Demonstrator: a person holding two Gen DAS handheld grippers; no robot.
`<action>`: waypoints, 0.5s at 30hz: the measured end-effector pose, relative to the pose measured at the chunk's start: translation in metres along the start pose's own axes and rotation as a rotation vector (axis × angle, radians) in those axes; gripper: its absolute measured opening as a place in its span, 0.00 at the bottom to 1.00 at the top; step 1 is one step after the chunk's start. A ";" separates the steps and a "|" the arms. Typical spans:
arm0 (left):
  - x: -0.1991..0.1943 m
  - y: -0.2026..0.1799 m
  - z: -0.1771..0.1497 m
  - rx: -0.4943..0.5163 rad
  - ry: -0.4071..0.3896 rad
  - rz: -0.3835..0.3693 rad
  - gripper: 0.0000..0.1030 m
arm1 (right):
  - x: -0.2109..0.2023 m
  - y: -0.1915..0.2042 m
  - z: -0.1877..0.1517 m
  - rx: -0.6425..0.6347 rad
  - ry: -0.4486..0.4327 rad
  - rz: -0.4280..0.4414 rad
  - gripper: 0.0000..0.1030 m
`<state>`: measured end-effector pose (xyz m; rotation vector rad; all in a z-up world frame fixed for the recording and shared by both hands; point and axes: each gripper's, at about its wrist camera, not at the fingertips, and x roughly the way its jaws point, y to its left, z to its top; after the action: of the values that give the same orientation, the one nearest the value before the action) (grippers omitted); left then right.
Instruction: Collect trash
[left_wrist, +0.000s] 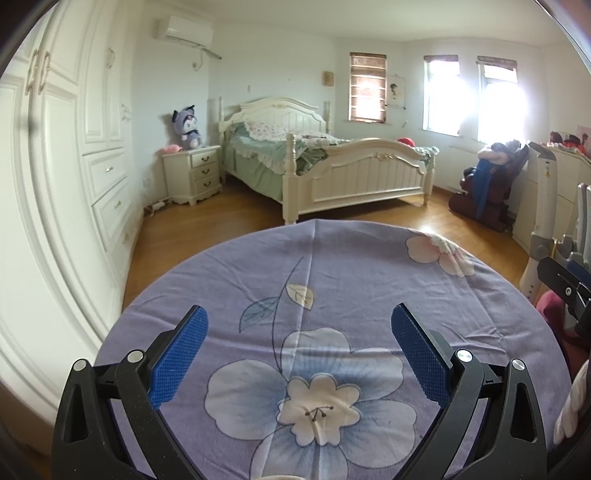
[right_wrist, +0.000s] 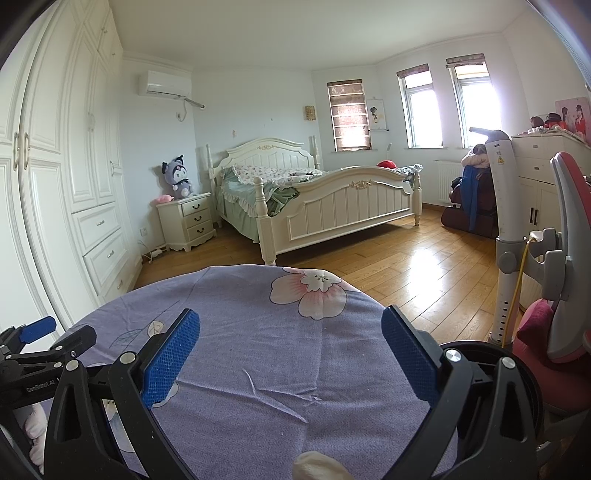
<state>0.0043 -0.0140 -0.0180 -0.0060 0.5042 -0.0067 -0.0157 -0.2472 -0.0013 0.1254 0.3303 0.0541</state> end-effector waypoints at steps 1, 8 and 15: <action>0.000 0.000 0.000 0.001 0.001 0.002 0.95 | 0.000 0.000 0.000 0.000 0.001 -0.003 0.95; -0.001 -0.001 0.002 0.006 0.003 0.001 0.95 | 0.002 0.003 -0.002 -0.001 0.003 -0.005 0.95; -0.001 0.005 0.002 -0.019 -0.005 -0.030 0.95 | 0.002 0.003 -0.002 0.000 0.002 -0.007 0.95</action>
<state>0.0039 -0.0089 -0.0161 -0.0318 0.4992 -0.0309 -0.0146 -0.2442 -0.0035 0.1240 0.3328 0.0471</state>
